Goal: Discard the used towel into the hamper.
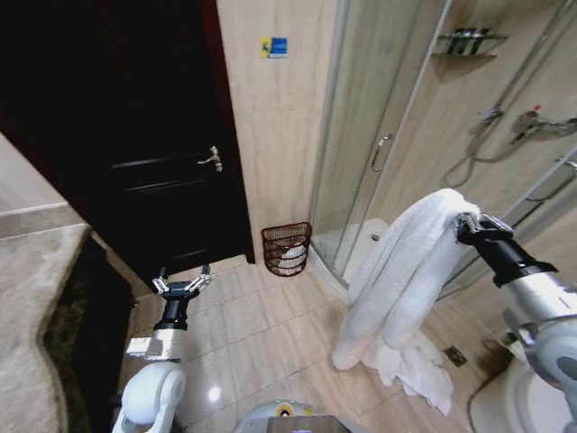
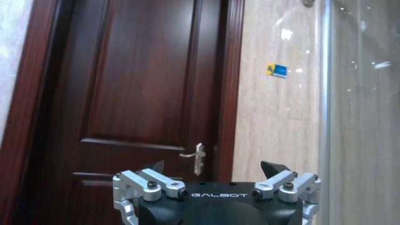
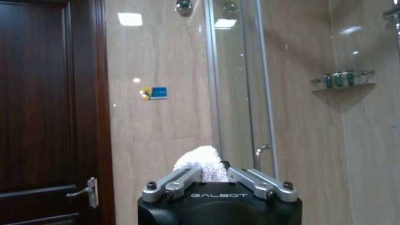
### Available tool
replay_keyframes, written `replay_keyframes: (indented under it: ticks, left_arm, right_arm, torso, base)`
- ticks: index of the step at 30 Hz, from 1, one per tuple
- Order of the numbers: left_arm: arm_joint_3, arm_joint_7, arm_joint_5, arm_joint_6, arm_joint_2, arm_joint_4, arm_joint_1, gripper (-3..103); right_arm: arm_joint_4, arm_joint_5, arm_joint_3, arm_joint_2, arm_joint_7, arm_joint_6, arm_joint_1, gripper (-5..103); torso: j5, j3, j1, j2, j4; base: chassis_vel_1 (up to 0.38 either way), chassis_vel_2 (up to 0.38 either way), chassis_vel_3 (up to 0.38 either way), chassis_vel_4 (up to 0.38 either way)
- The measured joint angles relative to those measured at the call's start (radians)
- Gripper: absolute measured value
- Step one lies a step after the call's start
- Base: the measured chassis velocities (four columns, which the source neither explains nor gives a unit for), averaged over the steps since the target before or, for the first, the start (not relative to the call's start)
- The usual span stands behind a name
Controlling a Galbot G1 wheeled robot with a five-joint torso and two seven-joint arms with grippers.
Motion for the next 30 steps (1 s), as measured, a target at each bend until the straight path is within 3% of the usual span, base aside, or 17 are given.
replay_keyframes:
  ticks: [25,30]
  left_arm:
    - [0.005,0.0,-0.004,0.012,-0.002,-0.004,0.002,100]
    - [0.004,0.0,-0.004,0.011,-0.002,-0.005,0.001,100]
  right_arm:
    - [0.0,0.009,-0.013,0.014,-0.041,0.022,-0.008,3]
    - [0.0,0.031,-0.005,0.013,-0.032,-0.007,-0.005,3]
  torso:
    - [0.0001,0.0,0.0,0.0,-0.0003]
    - [0.0001,0.0,0.0,0.0,-0.0005]
  base:
    - [0.014,0.016,-0.014,-0.016]
    - [0.045,0.038,0.05,0.047]
